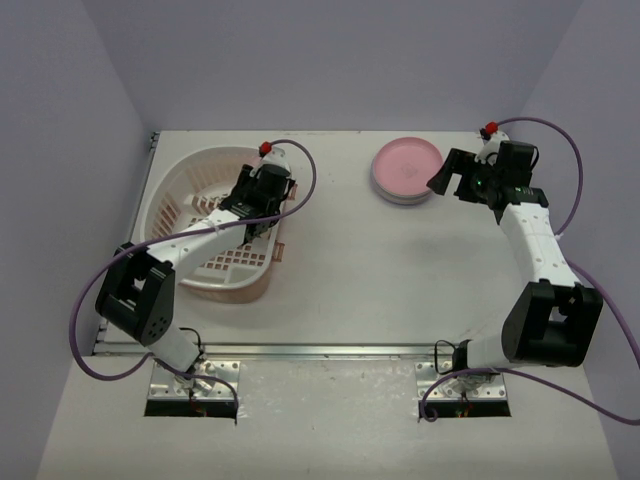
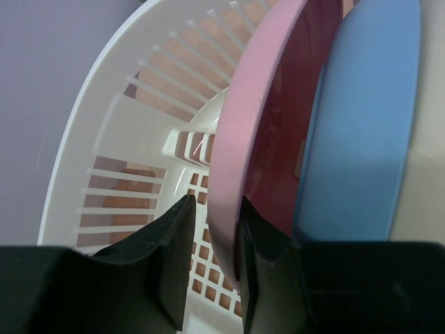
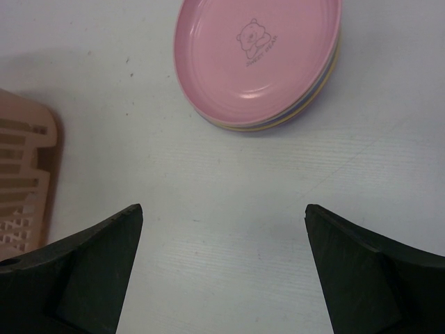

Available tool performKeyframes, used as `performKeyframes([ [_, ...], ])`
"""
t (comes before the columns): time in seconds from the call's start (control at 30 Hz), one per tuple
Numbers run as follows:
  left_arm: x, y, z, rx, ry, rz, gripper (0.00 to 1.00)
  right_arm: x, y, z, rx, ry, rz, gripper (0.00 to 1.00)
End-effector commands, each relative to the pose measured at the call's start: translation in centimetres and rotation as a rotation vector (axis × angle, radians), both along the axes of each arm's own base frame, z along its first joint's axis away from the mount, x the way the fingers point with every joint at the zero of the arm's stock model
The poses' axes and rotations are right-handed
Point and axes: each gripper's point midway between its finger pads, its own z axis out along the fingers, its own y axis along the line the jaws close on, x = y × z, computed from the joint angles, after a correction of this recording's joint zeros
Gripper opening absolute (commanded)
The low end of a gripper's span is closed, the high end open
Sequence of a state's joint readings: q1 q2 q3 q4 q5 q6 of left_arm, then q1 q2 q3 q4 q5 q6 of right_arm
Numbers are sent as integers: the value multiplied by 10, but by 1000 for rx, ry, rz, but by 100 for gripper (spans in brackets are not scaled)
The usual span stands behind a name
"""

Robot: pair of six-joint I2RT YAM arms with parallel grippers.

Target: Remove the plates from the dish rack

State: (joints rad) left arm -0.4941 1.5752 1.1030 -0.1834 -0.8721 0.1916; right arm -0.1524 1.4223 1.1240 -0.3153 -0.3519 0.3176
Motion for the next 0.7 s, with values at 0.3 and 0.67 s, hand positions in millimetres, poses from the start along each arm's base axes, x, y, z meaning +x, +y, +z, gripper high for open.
performKeyframes([
  [0.3, 3, 0, 57, 48, -129, 50, 11, 6, 7, 22, 15, -78, 27, 99],
  [0.67, -9, 1, 106, 235, -246, 89, 0, 9, 9, 23, 31, -76, 35, 99],
])
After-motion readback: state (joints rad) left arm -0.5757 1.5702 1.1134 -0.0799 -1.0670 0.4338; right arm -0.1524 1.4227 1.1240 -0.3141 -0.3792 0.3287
